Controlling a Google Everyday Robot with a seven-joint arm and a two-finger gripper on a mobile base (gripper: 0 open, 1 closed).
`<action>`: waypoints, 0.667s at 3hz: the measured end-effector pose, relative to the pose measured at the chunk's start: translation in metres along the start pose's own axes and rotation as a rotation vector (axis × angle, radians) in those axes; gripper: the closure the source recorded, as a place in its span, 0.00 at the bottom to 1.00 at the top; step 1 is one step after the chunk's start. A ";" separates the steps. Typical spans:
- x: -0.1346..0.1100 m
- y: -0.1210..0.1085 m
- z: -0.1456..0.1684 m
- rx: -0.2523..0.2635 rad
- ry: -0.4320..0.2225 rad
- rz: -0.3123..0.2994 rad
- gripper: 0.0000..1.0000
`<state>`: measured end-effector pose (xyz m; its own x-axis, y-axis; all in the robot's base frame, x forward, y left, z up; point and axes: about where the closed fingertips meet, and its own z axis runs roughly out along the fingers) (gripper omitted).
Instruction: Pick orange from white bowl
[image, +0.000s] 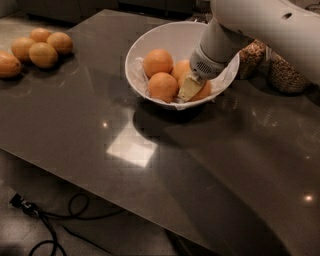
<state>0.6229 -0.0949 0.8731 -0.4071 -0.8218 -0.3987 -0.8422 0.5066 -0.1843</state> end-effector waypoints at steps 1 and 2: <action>-0.002 -0.002 -0.002 0.000 0.000 0.000 0.93; -0.005 -0.001 -0.014 -0.063 -0.065 -0.001 1.00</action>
Offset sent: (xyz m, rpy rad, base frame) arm -0.0175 -0.0096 0.0758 0.4143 0.0907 0.1926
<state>0.6212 -0.0953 0.8874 -0.3837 -0.8027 -0.4565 -0.8642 0.4864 -0.1289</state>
